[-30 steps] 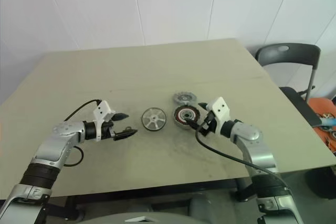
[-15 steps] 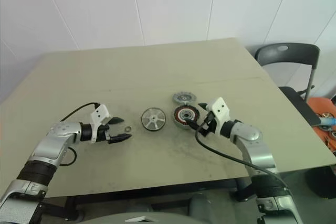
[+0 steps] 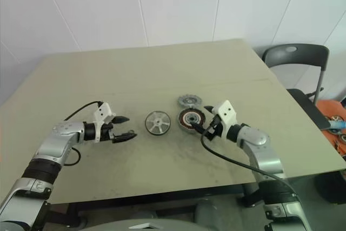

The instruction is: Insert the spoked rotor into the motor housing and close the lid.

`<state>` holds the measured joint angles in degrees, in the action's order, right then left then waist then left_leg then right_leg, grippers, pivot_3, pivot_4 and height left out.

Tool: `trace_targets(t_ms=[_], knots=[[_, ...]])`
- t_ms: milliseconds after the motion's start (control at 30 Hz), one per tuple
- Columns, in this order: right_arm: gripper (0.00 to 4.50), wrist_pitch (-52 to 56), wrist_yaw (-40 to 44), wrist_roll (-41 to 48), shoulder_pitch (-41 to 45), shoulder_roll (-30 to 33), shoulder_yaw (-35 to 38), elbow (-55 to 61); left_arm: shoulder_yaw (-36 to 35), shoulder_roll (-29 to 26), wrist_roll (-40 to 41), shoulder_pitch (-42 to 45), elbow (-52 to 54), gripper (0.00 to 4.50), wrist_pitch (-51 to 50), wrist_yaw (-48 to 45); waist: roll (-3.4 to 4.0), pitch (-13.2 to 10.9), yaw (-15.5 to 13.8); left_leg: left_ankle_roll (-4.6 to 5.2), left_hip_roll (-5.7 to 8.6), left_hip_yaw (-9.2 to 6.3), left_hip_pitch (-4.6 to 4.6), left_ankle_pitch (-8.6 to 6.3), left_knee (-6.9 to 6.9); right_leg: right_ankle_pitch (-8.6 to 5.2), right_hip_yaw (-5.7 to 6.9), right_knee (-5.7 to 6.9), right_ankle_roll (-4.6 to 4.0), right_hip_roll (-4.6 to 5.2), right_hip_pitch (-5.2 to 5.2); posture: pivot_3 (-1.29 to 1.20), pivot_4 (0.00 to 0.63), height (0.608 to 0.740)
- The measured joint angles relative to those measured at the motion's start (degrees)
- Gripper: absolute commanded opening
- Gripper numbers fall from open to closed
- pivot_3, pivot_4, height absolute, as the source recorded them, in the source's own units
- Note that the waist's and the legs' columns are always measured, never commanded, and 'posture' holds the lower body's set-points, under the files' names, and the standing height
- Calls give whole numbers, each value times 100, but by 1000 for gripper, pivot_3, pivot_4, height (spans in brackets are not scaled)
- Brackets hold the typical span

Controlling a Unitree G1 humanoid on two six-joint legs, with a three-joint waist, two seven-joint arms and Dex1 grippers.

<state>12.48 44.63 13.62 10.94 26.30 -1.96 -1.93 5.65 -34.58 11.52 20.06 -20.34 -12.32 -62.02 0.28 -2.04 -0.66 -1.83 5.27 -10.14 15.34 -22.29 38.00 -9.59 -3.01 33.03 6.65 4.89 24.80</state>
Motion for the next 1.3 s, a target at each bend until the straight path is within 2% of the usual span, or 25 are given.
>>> trace_targets(t_ms=[267, 733, 767, 833, 1100, 1133, 1300], knots=[[4500, -2, -27, -1, -39, -5, -3, 0, 27, -34, 18, -350, 259, 4488, -170, -34, 1, -1, -5, 0, -1, 2, 1, 0, -1, 0, -1, 2, 0, -1, 0, 0, 0, 740], [4500, -1, -46, -1, -44, -5, -2, 0, 57, -92, -256, -384, 118, 4488, 413, -6, 1, 0, -1, 0, -2, 2, 0, 0, -1, 0, -2, 2, 0, -3, 0, 0, 0, 740], [4500, -1, -49, -1, -45, -5, -2, 0, 57, -91, -255, -396, 114, 4101, 444, -9, 1, 0, -2, 0, -2, 2, 0, 0, -1, 0, -1, 3, 0, -3, -1, 0, 0, 740], [4500, -1, -56, -1, -60, -5, -2, 0, 57, -77, -238, -419, 115, 3632, 462, -49, 1, 0, -2, 0, -2, 3, 0, 0, -1, 0, -1, 3, 0, -3, -1, 0, 0, 740], [4500, 0, -103, -1, -74, -3, 0, 0, 18, -60, -73, -465, 304, 921, 30, -94, 1, -1, -3, 0, -11, 2, -4, 0, 0, -5, -1, 4, 9, -17, -4, 0, 0, 740], [4500, 0, -105, -1, -74, -3, 0, 1, 19, -66, -73, -471, 332, 772, 6, -95, 1, -1, -3, 0, -11, 2, -4, 0, 0, -5, -1, 3, 8, -17, -3, 0, 0, 740], [4500, 0, -116, -1, -77, -3, 1, 1, 17, -89, -78, -581, 478, 773, -45, -66, 1, 0, -3, -1, -11, 5, -3, 0, -1, -5, -3, 0, 7, -16, -3, 0, 0, 740]])
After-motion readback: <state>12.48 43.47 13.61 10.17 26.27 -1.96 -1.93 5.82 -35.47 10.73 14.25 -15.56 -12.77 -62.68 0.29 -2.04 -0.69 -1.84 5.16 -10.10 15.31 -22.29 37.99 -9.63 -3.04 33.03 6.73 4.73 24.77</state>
